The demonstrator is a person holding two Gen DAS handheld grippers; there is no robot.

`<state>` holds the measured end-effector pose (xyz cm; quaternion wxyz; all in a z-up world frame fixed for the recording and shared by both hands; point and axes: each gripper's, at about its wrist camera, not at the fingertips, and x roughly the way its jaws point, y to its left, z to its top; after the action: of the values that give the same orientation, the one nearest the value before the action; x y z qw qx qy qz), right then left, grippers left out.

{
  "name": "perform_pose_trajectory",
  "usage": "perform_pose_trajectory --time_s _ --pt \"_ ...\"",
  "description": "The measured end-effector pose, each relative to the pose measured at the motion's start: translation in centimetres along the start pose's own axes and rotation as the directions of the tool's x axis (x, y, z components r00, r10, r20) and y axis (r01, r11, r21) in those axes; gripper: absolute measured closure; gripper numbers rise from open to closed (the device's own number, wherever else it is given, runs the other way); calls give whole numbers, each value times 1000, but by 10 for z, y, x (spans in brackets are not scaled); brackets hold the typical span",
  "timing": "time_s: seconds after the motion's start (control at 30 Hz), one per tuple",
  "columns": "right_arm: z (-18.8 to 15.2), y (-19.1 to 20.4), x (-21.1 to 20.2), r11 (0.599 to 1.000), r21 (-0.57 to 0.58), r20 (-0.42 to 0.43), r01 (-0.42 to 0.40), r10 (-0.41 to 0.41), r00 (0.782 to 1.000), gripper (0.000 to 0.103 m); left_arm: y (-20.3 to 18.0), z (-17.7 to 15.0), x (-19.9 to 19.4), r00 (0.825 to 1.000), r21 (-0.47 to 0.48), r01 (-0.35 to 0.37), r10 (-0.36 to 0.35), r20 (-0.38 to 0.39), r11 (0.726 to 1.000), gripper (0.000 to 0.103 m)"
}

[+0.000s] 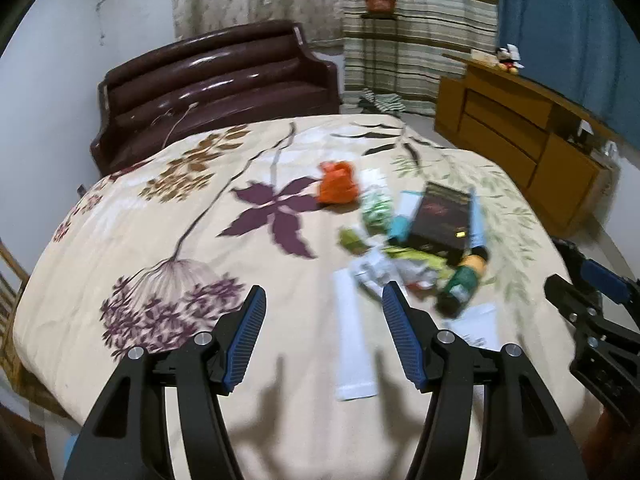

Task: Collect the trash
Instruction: 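Move both open tools back over the trash on the bedspread, then grasp the white printed packet with the right tool while the left tool grasps the white strip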

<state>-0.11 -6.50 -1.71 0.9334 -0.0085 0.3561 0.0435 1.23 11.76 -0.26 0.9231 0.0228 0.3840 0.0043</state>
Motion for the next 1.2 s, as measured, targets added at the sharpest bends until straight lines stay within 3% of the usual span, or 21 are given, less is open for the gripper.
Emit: perform_pose_trajectory --time_s 0.27,0.67,0.77,0.93,1.2 --pt "-9 35 1 999 -42 -29 -17 16 999 42 30 -15 2 1000 -37 0 0 -17 999 43" --pt "-27 60 16 996 -87 -102 -1 -8 995 42 33 -27 8 998 -43 44 -46 -45 998 43" --pt "-31 60 18 996 -89 -116 4 -14 993 48 29 -30 10 997 -33 59 -61 -52 998 43" --pt "-35 58 20 996 -85 -130 5 -16 991 72 22 -30 15 994 -26 82 -83 -64 996 43" --pt "-32 50 13 997 -68 -90 34 -40 995 74 13 -28 22 989 -22 116 -118 -85 993 43"
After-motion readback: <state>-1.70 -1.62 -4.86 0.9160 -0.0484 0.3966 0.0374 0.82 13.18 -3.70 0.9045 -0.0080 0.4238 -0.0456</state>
